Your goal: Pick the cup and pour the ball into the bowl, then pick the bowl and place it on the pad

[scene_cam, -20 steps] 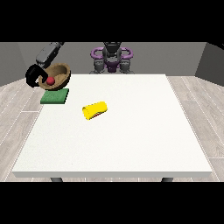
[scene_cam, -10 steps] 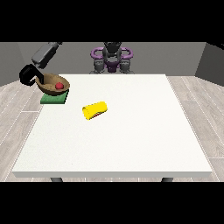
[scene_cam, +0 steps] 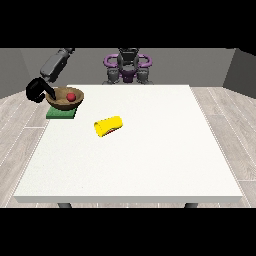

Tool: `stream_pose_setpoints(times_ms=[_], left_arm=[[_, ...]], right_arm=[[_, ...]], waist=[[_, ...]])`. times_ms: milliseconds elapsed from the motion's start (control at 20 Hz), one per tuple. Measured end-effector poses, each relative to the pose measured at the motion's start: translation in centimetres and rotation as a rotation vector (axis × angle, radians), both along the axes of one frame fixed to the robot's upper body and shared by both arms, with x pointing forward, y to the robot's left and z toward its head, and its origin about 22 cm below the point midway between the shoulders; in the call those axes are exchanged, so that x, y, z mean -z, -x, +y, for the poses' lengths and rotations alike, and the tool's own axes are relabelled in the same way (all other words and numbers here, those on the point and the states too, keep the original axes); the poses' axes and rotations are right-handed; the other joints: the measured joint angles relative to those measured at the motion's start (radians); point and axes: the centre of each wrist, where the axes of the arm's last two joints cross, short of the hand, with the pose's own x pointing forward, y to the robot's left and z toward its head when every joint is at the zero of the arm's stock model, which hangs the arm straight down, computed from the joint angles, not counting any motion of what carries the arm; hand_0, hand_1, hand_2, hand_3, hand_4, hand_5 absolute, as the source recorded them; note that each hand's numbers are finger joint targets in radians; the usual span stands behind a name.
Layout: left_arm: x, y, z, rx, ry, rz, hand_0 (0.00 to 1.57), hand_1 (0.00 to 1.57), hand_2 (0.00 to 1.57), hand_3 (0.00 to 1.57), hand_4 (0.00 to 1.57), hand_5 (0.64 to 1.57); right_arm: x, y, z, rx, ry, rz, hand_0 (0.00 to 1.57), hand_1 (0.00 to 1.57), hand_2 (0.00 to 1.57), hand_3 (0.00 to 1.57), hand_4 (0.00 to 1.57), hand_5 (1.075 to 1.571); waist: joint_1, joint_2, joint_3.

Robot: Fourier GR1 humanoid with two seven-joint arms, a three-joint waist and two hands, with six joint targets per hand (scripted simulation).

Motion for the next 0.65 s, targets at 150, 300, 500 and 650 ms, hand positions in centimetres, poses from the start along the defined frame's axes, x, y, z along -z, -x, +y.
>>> stream_pose_setpoints(times_ms=[150, 300, 500, 650], left_arm=[[-0.3, 0.0, 0.1, -0.003, -0.004, -0.013, 0.0, 0.0, 0.0, 0.0, 1.19, 1.569], [-1.3, 0.2, 0.5, -0.003, -0.011, -0.034, 0.0, 0.0, 0.0, 0.0, 1.21, 1.569], [-0.9, -0.5, -0.7, 0.014, -0.009, -0.006, 0.0, 0.0, 0.0, 0.0, 1.19, 1.569], [1.0, -1.2, -2.0, 0.012, -0.002, 0.037, 0.0, 0.0, 0.0, 0.0, 1.19, 1.569]], right_arm=[[-0.7, -0.4, 0.0, -0.019, 0.033, 0.008, 0.19, 0.19, 0.41, 0.79, 0.0, 1.454], [-1.1, -0.7, 0.2, -0.066, 0.067, 0.02, 0.0, 0.0, 0.0, 0.0, 0.0, 1.41], [-0.5, -1.0, 0.6, -0.098, 0.082, 0.098, 0.0, 0.0, 0.0, 0.0, 0.0, 1.395], [-1.3, -0.9, 0.1, -0.121, 0.094, 0.134, 0.0, 0.0, 0.0, 0.0, 0.2, 1.375]], waist=[[0.004, 0.016, 0.0001], [0.01, 0.043, -0.0006], [0.016, -0.008, 0.0001], [0.007, -0.058, 0.0005]])
